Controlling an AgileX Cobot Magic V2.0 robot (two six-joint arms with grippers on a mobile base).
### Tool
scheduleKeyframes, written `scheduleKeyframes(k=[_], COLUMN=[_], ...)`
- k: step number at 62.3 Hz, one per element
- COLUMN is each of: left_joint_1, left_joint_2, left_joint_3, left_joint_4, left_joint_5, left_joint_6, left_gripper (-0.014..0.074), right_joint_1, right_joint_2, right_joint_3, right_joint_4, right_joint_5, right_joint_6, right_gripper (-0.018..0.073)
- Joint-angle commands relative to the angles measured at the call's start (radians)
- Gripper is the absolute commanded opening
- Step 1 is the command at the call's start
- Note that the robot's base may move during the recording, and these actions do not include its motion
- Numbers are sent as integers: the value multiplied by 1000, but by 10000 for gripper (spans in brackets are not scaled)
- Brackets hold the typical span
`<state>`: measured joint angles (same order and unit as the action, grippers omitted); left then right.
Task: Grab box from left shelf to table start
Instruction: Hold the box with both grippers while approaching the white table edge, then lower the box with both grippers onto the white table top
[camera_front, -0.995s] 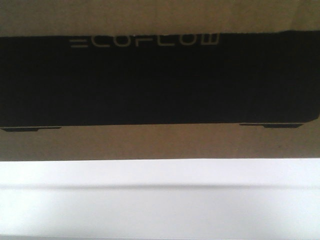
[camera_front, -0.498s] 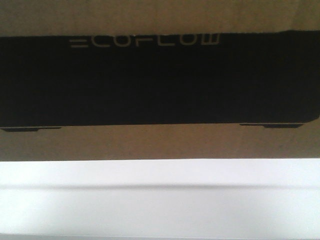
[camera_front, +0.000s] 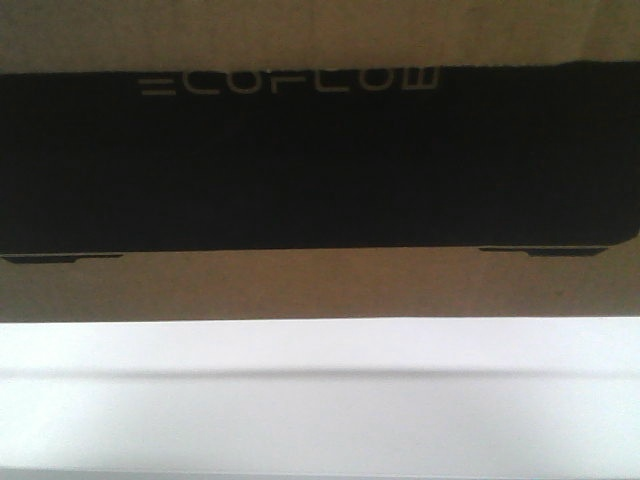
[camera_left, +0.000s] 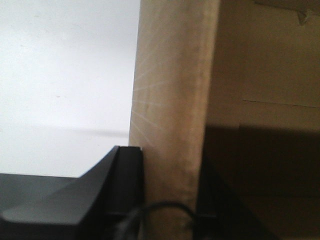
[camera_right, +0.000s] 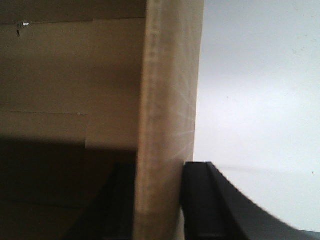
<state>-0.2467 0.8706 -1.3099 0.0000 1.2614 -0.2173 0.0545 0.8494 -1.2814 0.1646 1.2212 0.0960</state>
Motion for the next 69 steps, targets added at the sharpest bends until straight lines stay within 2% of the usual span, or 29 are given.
scheduleKeyframes(k=[1, 35, 45, 57, 69], left_joint_1=[1, 1, 1, 1, 1], left_joint_2=[-14, -1, 72, 194, 332], left_joint_3=[-37, -37, -39, -39, -82], left_joint_4=[-35, -73, -101, -102, -111], left_joint_5=[-108, -123, -156, -259, -316], left_joint_6=[-24, -16, 39, 40, 66], left_gripper=[-20, -20, -20, -20, -20], right_joint_1=[-5, -5, -5, -5, -5], right_joint_2=[-7, -2, 74, 188, 304], right_joint_3=[-29, -29, -29, -29, -39], right_joint_4=[-35, -33, -33, -33, -35], right_joint_5=[-113, -104, -121, -209, -276], right_joint_6=[-8, -8, -8, -9, -10], right_gripper=[54, 54, 54, 54, 54])
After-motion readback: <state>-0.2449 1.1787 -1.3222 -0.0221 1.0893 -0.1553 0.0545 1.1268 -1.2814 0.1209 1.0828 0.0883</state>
